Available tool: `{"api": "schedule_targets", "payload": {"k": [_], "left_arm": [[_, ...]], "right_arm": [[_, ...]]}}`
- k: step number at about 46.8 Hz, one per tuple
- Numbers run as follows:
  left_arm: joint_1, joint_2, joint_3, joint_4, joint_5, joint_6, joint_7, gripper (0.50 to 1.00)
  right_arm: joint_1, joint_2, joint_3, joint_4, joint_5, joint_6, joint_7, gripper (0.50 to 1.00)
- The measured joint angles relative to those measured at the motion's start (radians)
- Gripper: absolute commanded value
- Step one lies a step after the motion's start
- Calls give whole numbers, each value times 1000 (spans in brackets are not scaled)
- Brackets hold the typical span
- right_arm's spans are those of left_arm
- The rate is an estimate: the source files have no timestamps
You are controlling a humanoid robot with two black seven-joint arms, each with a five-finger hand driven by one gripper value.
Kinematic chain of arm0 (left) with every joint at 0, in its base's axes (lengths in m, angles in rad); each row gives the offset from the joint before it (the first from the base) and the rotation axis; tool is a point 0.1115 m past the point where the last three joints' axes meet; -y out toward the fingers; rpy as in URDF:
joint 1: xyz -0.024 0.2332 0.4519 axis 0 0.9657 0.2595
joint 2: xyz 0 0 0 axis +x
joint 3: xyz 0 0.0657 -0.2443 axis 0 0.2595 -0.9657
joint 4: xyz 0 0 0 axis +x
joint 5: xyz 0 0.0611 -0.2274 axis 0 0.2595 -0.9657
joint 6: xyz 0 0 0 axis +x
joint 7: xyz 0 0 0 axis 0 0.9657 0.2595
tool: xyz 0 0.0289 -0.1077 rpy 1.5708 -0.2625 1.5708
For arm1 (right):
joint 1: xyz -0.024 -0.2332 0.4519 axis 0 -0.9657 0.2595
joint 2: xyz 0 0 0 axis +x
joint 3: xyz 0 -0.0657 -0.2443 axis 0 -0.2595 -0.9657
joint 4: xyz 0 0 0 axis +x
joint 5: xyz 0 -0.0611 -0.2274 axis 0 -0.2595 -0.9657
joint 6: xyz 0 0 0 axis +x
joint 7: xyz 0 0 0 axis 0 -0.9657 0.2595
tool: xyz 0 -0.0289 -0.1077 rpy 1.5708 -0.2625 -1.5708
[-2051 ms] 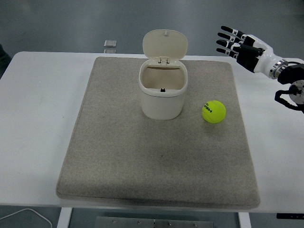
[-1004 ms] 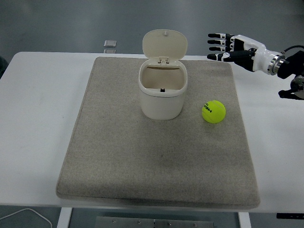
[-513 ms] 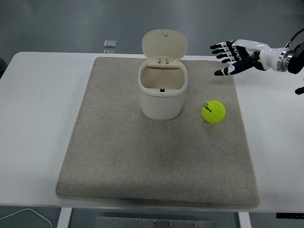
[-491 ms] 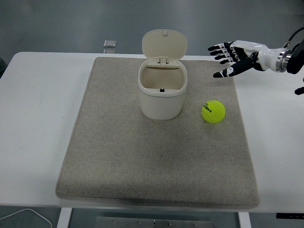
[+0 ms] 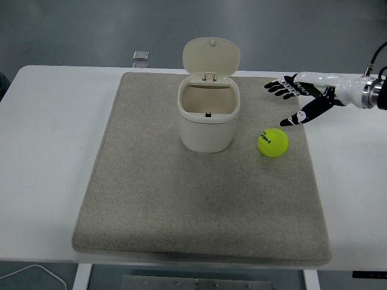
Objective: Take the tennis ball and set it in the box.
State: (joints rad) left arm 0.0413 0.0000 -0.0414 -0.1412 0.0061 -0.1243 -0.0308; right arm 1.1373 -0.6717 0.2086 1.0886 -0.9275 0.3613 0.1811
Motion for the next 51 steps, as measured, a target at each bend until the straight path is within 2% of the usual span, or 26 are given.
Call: {"api": "schedule_targets", "payload": {"k": [5,9,13,25,39,48,51], "left_arm": [[0,0,0,0,0,0,0,996],[0,0,0,0,0,0,0,996],[0,0,0,0,0,0,0,996],[0,0,0,0,0,0,0,996],[0,0,0,0,0,0,1,996],[0,0,0,0,0,0,0,996],[0,0,0,0,0,0,0,996]], "right_arm": [[-38,-11,5,29,-61,-81,52,926],[-64,-22,6,57,-118,-122,102,926],[-94,-39,7,97,-157,-154,124,928],[-146,-28,5,120,-233,-210,129,926],[-182,2,-5,71,-276,-261,129,924],[-189,20,-6,18,-274,-267,132,921],[-189,25,-7,7,-274,-267,147,921]]}}
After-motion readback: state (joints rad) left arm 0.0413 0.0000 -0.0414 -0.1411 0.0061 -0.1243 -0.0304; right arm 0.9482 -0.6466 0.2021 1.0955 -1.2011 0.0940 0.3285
